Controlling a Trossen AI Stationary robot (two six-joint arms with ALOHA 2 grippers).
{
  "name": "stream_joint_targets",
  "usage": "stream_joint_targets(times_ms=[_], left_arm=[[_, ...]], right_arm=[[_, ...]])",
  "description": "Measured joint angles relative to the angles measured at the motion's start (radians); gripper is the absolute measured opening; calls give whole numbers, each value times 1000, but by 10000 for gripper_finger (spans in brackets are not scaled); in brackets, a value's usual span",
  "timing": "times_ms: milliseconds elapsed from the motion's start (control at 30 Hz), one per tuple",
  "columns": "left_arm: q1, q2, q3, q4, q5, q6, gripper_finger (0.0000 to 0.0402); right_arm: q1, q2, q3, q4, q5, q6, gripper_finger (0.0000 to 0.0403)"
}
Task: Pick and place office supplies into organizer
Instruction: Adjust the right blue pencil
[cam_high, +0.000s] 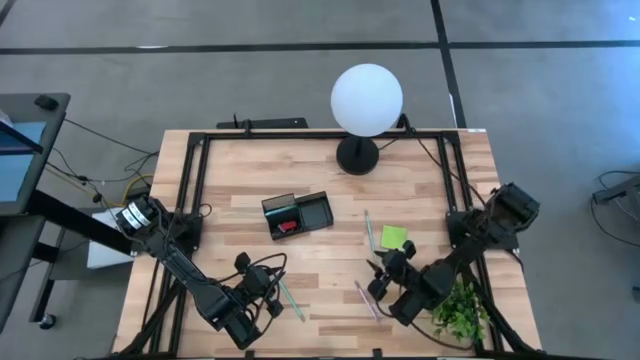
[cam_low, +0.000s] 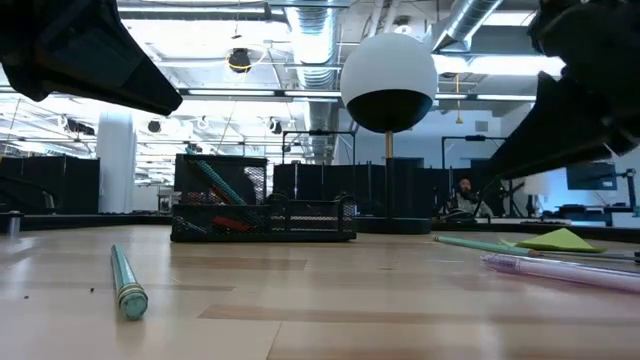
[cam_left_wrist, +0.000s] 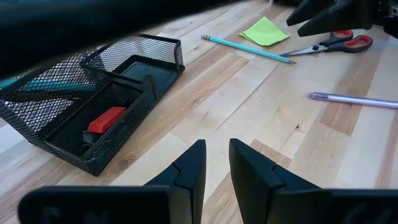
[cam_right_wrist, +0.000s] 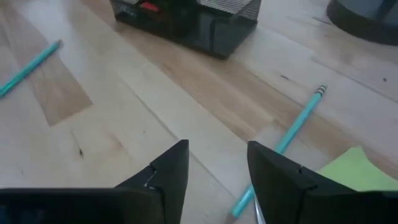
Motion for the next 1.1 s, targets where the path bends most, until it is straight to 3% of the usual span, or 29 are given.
stream_joint_targets(times_ms=[333, 567, 700, 1100], left_arm=[[0, 0, 0, 0, 10, 1, 65], [0, 0, 0, 1, 11, 3, 65], [0, 0, 0, 0, 10, 3, 65], [1, 0, 0, 9, 12, -2, 65]], right_arm=[[-30, 183, -8, 20, -14, 154, 142], [-56, 233, -7, 25, -33, 235, 135], [-71, 279, 2, 75, 8, 209, 135], [-124, 293, 56, 119, -32, 155, 133]])
